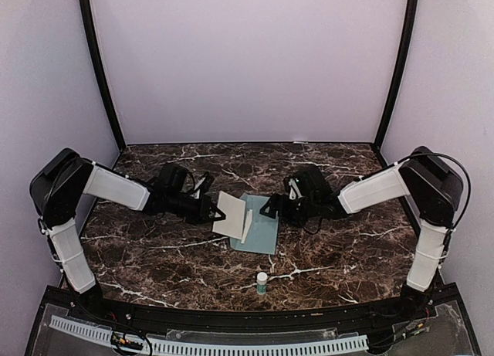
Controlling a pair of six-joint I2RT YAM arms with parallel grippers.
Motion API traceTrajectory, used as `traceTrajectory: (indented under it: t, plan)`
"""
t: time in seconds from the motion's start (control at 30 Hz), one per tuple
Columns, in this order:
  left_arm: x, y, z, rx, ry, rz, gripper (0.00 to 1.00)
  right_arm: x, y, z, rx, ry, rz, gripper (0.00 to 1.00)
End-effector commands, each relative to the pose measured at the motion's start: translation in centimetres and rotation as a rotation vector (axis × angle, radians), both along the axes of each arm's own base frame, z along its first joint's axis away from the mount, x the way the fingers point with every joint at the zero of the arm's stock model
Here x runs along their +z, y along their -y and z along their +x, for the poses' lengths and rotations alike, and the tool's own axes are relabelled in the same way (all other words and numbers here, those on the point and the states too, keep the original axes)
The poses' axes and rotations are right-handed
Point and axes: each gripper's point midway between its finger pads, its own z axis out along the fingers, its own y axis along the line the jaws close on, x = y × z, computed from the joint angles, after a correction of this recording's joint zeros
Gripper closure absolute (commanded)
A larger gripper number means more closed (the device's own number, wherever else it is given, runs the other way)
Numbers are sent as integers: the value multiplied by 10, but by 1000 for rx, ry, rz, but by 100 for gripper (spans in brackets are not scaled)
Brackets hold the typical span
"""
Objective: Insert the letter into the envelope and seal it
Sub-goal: Place the letter in the envelope.
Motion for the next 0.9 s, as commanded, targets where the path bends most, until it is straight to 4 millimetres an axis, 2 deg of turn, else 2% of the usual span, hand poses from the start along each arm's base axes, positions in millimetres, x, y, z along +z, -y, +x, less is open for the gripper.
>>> traceTrajectory:
  t: [0.0,0.13,0.27,0.63,0.87]
  plan:
    - [21,-4,-2,35,24,-51,100,-6,-8,2,40,-4,8,21]
    - [28,-8,-1,76,34,-55,100,-13,-13,2,59,-18,14,22]
    - [22,-12,0,138,-3,-70,100,-16,-12,2,50,-24,12,23]
    - [27,-2,4,152,-49,-164,100,-13,-9,2,50,-15,-7,23]
    - [12,-6,7,150,-41,-98,100,-11,-12,4,55,-11,1,23]
